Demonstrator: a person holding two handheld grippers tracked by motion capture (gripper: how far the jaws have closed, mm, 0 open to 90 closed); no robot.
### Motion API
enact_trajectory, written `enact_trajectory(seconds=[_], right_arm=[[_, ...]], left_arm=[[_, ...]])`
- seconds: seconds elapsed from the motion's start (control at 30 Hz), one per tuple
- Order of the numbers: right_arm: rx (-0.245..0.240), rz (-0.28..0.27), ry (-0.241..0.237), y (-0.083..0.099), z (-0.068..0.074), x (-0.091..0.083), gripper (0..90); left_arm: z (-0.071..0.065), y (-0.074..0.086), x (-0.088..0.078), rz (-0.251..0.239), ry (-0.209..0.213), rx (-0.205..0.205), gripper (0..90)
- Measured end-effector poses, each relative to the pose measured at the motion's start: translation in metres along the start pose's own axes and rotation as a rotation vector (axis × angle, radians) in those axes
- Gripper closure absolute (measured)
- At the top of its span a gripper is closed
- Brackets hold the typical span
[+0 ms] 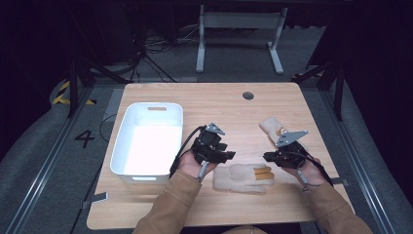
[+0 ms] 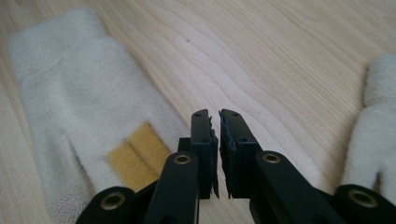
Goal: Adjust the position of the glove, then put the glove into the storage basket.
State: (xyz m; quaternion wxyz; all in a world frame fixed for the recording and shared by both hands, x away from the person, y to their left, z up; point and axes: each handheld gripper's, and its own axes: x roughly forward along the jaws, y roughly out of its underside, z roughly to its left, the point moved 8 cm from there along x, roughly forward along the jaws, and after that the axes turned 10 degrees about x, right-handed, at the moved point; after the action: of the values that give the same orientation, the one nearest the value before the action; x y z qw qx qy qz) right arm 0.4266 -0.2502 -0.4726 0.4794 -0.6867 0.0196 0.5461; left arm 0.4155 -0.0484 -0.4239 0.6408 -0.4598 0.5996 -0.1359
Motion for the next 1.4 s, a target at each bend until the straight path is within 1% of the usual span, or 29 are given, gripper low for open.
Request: enact_trajectory(seconds=[0.13, 0.33, 0.4, 0.47, 0.63, 0.7, 0.8, 0.93, 1.07, 1.2, 1.3, 1.4], right_arm=[[0.013, -0.032, 0.014, -0.001, -0.003, -0.008, 82.4], [0.034, -0.058, 0.034, -0.001, -0.010, -0.016, 82.4], [0.052, -0.082, 0.050, -0.003, -0.015, -0.022, 82.4], [0.055, -0.093, 0.057, -0.003, -0.017, -0.024, 82.4], [0.087, -0.109, 0.078, -0.004, -0.027, -0.030, 81.1], [0.107, -0.115, 0.087, -0.005, -0.031, -0.031, 79.4], [0.123, -0.120, 0.102, -0.006, -0.038, -0.032, 77.4], [0.158, -0.125, 0.117, -0.008, -0.047, -0.032, 75.0], [0.178, -0.134, 0.132, -0.010, -0.057, -0.031, 72.7], [0.199, -0.134, 0.160, -0.011, -0.067, -0.029, 71.4], [0.203, -0.133, 0.167, -0.011, -0.075, -0.027, 70.6], [0.229, -0.133, 0.174, -0.010, -0.084, -0.023, 68.8]], left_arm=[[0.001, -0.001, 0.000, -0.004, 0.007, -0.004, 55.0], [0.000, -0.002, -0.004, -0.013, 0.007, -0.002, 55.2], [0.001, -0.002, -0.006, -0.015, 0.005, -0.008, 55.1], [0.001, -0.001, -0.006, -0.015, 0.005, -0.009, 55.1], [0.001, 0.001, -0.008, -0.012, 0.000, -0.009, 55.1], [0.002, 0.003, -0.009, -0.007, -0.005, -0.009, 55.1], [0.003, 0.005, -0.011, -0.007, -0.007, -0.019, 54.9], [0.004, 0.010, -0.015, 0.004, -0.017, -0.029, 54.4], [0.005, 0.015, -0.019, 0.006, -0.025, -0.040, 53.9], [0.006, 0.021, -0.022, 0.015, -0.033, -0.047, 53.7], [0.007, 0.024, -0.025, 0.017, -0.039, -0.056, 53.6], [0.008, 0.028, -0.028, 0.021, -0.049, -0.063, 53.5]])
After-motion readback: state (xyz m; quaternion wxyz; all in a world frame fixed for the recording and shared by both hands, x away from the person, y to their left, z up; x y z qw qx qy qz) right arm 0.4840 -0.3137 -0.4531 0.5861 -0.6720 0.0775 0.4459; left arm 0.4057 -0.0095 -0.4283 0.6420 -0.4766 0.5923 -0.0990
